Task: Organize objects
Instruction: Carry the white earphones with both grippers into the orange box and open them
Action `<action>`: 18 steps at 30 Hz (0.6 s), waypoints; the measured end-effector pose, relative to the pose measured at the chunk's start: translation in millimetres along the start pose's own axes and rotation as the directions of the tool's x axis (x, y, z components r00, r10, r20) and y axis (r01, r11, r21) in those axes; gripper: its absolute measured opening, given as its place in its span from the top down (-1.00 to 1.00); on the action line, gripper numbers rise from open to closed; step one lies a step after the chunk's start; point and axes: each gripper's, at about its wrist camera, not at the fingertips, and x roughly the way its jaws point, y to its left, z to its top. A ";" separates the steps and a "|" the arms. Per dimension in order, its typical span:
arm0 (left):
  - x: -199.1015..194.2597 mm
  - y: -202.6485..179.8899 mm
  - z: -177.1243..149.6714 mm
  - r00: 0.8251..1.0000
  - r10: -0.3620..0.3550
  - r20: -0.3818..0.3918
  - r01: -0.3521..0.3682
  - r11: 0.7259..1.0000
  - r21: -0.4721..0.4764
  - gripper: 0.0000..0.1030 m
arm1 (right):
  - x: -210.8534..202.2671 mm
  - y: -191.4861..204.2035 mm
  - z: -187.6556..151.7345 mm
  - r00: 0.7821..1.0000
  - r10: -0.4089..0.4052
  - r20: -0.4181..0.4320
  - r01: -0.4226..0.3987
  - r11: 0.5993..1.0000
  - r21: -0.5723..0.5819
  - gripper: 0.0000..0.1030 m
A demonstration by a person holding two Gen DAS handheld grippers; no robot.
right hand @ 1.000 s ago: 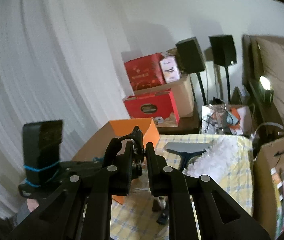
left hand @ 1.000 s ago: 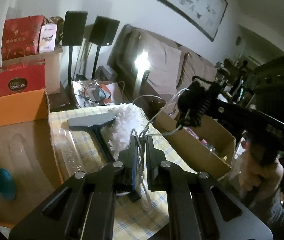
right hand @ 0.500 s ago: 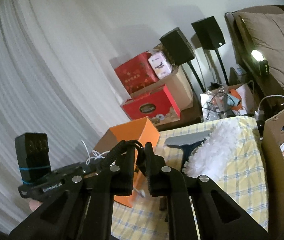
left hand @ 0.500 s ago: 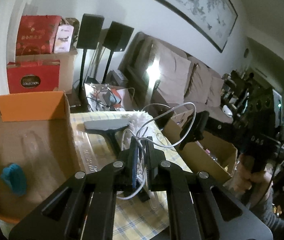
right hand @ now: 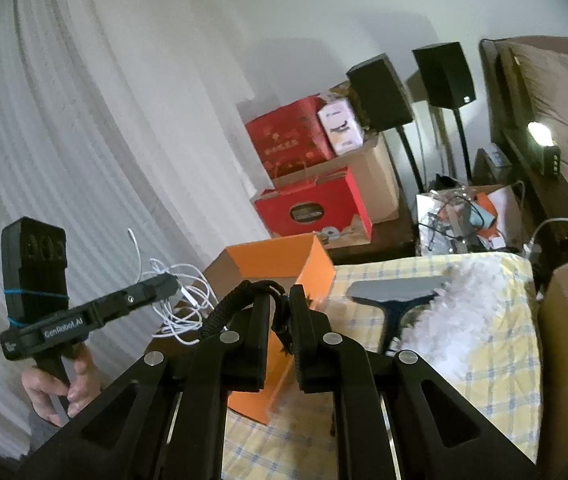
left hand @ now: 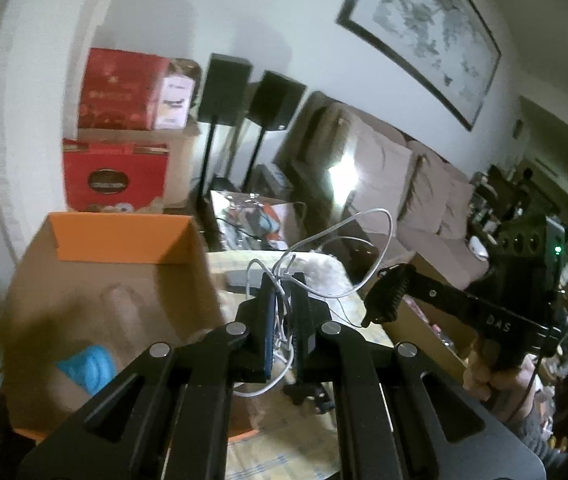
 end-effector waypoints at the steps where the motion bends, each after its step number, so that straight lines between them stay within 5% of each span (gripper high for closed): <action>1: -2.2 5.1 1.1 1.000 0.011 0.003 -0.011 1.000 -0.009 0.87 | 4.4 3.7 0.7 1.000 0.005 -0.005 -0.005 1.000 -0.005 0.81; 18: -12.3 86.0 1.0 0.989 0.147 -0.016 -0.148 0.982 -0.116 0.87 | 104.8 70.4 -4.4 0.987 0.102 -0.127 -0.110 0.992 -0.060 0.81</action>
